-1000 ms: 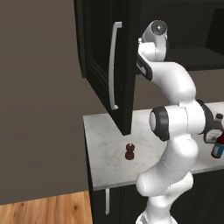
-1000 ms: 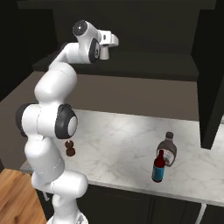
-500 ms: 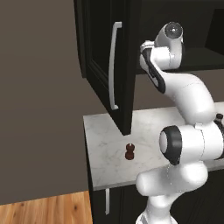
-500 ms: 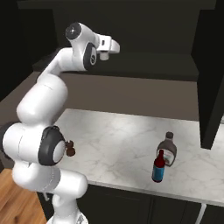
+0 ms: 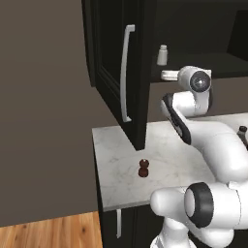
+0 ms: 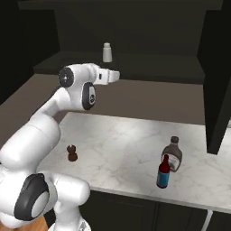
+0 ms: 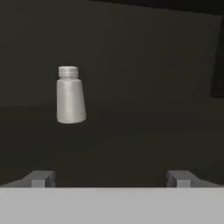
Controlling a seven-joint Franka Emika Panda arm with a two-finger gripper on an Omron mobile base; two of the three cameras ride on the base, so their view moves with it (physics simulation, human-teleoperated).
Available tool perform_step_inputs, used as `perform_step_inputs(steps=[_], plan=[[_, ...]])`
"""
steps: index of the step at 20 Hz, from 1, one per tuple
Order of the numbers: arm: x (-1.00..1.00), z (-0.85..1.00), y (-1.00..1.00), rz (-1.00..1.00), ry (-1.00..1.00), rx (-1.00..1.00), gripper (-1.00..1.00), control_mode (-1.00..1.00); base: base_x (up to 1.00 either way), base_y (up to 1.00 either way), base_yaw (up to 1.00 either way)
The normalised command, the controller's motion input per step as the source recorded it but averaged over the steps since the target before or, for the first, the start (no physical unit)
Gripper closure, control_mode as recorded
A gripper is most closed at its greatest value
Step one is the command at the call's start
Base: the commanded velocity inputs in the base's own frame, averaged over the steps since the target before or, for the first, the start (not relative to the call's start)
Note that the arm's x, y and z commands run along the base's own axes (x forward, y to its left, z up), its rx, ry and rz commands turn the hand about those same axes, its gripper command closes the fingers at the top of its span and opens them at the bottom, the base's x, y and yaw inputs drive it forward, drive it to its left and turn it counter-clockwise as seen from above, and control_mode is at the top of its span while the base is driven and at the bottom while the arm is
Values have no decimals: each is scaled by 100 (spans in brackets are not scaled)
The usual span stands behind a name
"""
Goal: There are various items on the counter. Only move the condiments/shakers into the cabinet.
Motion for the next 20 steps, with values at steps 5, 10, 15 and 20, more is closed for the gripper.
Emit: perform_step_inputs(steps=[5, 10, 15, 20], plan=[[-100, -100, 0, 0, 32, 2, -100, -100, 0, 0, 0], [-100, -68, 0, 0, 40, 9, -100, -100, 0, 0, 0], [-76, -25, 4, 0, 76, 15, -100, -100, 0, 0, 0], [43, 9, 8, 0, 68, 4, -100, -100, 0, 0, 0]])
